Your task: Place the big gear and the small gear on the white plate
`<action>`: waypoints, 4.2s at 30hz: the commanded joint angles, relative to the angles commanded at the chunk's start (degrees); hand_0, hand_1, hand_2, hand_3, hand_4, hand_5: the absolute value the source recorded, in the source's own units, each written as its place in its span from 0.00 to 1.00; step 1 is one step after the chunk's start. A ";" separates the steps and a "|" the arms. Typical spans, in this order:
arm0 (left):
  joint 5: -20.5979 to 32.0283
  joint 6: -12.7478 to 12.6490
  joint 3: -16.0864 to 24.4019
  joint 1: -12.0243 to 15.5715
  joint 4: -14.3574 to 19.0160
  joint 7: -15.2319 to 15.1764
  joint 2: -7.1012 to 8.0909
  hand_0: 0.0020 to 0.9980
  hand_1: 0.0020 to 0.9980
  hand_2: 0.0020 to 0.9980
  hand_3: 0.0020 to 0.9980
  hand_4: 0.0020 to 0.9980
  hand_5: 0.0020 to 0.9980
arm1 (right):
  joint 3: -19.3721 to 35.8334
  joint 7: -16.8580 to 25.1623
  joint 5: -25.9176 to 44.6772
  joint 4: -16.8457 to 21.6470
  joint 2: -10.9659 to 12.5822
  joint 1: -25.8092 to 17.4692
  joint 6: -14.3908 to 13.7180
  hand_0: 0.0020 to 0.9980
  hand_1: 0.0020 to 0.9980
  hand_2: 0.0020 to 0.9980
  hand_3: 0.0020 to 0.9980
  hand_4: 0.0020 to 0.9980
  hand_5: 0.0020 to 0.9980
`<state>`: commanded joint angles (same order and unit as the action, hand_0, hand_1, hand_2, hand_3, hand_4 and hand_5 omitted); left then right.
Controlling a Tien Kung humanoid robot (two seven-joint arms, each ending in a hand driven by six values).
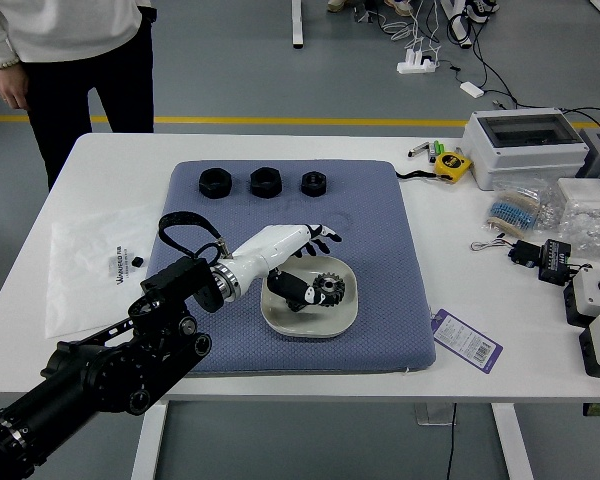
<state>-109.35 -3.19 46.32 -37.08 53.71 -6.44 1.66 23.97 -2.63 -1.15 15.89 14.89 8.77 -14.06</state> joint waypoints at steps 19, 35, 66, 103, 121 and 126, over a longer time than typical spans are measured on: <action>14.26 -10.08 14.02 11.43 11.18 -5.42 1.91 0.49 0.60 0.68 0.77 1.00 0.27 | -0.09 0.27 0.24 -0.10 -0.04 -0.62 0.25 0.65 0.65 0.74 0.59 0.85 0.68; 52.19 -8.11 19.95 17.13 13.03 -8.45 0.83 0.57 0.63 0.72 0.75 0.93 0.36 | -0.64 0.59 1.32 -0.17 -0.07 -0.20 0.29 0.65 0.65 0.74 0.59 0.84 0.68; 51.61 4.48 37.24 28.10 18.49 0.20 1.43 0.55 0.62 0.71 0.74 0.94 0.50 | -0.86 0.67 1.53 -0.25 -0.12 -0.44 0.56 0.65 0.65 0.74 0.59 0.84 0.68; 47.75 5.79 41.37 32.12 21.22 -0.24 2.71 0.56 0.63 0.71 0.73 0.95 0.54 | -0.02 -0.23 0.28 -0.15 -0.69 -1.44 0.48 0.65 0.65 0.74 0.58 0.84 0.68; 46.77 4.92 42.50 31.66 22.20 -2.07 2.18 0.57 0.62 0.70 0.72 0.95 0.54 | -0.87 0.34 1.53 -0.16 -0.36 -0.53 0.73 0.65 0.64 0.74 0.58 0.84 0.68; 46.70 4.89 42.56 31.63 22.15 -2.04 2.15 0.57 0.62 0.70 0.72 0.95 0.54 | -0.96 0.40 1.66 -0.16 -0.38 -0.44 0.74 0.65 0.64 0.74 0.58 0.84 0.68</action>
<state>-62.65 1.70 88.88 -5.44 75.86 -8.47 3.81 23.00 -2.24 0.52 15.73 14.51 8.33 -13.32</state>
